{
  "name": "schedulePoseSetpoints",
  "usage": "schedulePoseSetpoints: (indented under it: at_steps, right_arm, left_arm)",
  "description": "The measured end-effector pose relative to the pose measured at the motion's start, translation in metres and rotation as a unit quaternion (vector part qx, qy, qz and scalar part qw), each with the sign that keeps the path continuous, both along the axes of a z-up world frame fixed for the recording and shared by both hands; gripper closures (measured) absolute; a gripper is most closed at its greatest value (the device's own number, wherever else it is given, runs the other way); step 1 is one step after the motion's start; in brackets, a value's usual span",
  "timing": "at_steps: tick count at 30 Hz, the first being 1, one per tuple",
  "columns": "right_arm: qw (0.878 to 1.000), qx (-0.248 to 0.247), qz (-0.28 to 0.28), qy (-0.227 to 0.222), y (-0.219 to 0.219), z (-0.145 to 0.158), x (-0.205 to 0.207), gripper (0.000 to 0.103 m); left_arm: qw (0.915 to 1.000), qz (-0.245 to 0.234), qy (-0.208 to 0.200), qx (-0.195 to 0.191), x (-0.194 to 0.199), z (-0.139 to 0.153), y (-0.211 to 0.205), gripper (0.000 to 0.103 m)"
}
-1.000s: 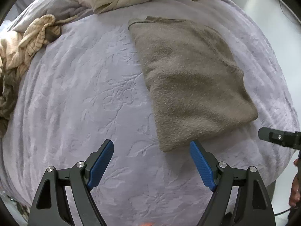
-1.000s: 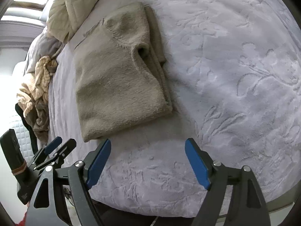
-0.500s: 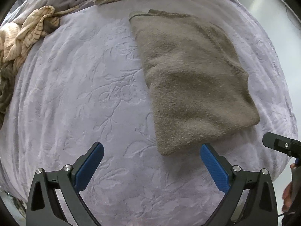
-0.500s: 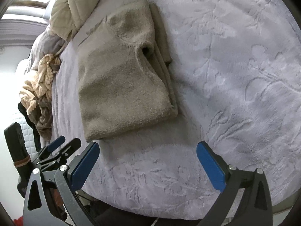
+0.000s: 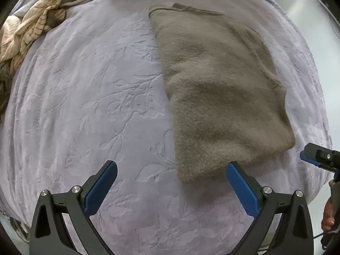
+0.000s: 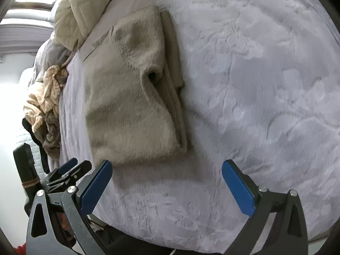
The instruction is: Fold small clothes
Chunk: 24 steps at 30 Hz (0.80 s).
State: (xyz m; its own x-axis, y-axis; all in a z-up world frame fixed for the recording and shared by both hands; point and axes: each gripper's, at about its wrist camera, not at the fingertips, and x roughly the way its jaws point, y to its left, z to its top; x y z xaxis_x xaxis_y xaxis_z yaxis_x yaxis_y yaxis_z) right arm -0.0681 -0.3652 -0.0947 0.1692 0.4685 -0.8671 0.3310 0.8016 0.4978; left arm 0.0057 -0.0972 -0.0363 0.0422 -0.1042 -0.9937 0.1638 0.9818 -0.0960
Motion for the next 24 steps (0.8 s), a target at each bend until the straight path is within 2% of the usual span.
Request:
schedulePoseSetpoints:
  at_steps: [8, 15, 19, 24]
  right_arm:
    - [1.000, 0.000, 0.007, -0.017, -0.015, 0.000, 0.036, 0.000]
    - [1.000, 0.004, 0.023, -0.020, -0.023, -0.005, 0.065, 0.000]
    - [0.999, 0.018, 0.027, -0.034, -0.030, -0.009, 0.087, 0.000]
    - [0.997, 0.045, 0.022, -0.050, -0.040, -0.016, 0.107, 0.000]
  left_arm:
    - [0.9984, 0.050, 0.009, -0.025, 0.022, -0.007, 0.008, 0.000]
    - [0.9983, 0.053, 0.009, -0.024, 0.039, -0.015, 0.005, 0.000]
    - [0.9969, 0.059, -0.003, -0.053, 0.052, -0.021, 0.007, 0.000]
    - [0.9953, 0.058, 0.003, -0.077, 0.066, -0.031, 0.007, 0.000]
